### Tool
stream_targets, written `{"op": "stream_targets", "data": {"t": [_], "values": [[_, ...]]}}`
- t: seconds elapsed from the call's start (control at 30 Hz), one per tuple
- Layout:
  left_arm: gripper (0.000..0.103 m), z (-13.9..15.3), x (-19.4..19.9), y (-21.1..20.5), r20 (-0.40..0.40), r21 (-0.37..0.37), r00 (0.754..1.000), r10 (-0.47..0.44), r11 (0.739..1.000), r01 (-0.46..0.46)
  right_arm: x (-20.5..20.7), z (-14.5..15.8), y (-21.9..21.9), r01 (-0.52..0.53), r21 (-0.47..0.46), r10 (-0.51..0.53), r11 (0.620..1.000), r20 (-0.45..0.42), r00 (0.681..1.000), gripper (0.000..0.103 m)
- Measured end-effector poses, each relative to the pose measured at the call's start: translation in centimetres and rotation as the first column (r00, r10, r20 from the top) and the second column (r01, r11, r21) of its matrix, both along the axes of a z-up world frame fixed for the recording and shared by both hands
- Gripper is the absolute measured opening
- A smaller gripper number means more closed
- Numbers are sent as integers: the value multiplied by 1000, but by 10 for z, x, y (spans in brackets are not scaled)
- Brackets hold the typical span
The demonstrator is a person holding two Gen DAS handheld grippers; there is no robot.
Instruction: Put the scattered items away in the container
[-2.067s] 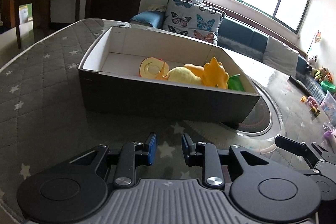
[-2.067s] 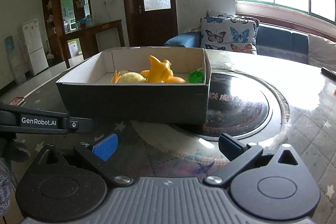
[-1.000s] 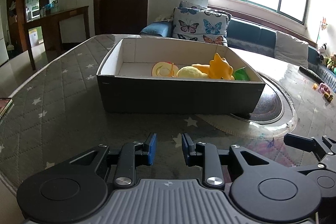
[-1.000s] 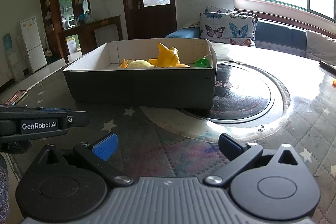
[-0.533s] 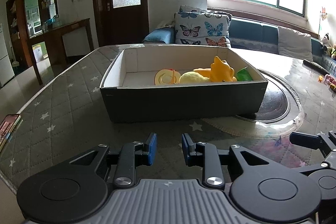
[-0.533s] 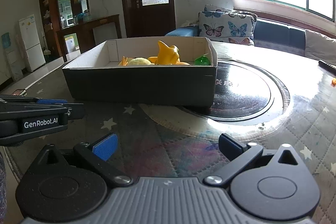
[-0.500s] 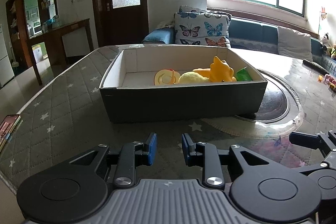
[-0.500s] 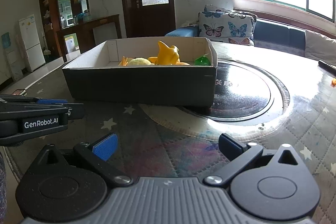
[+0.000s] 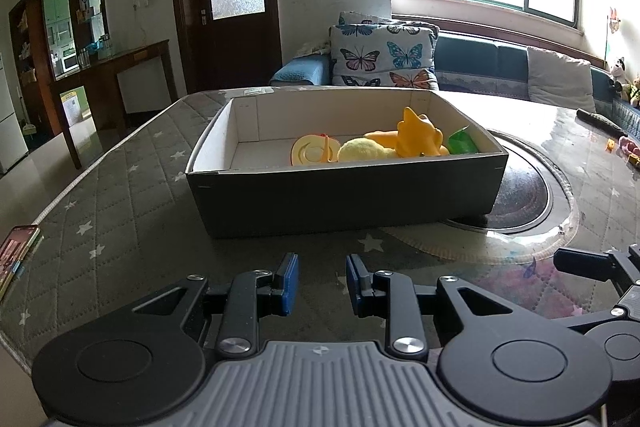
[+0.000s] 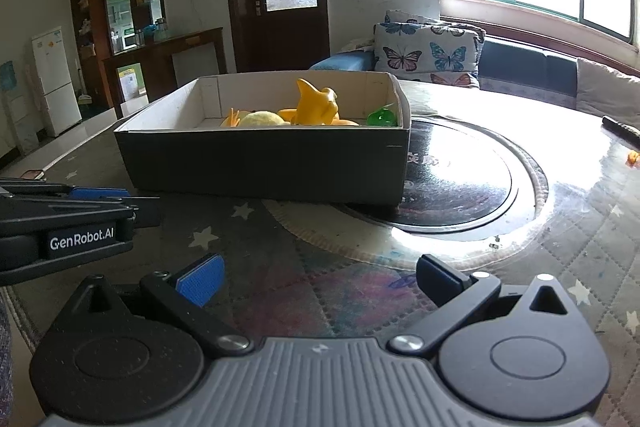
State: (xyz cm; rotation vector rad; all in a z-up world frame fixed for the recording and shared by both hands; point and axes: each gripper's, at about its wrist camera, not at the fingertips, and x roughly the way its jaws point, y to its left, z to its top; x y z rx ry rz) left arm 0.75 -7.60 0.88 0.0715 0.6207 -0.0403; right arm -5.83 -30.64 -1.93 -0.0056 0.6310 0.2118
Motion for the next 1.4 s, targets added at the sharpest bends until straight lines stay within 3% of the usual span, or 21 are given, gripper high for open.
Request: {"op": "stream_targets", "data": {"t": [1.4], "values": [[29, 12, 31, -10, 1, 7, 1000, -20, 1000, 20, 36, 10, 1, -12, -17, 12, 1000, -6, 1000, 103]]}}
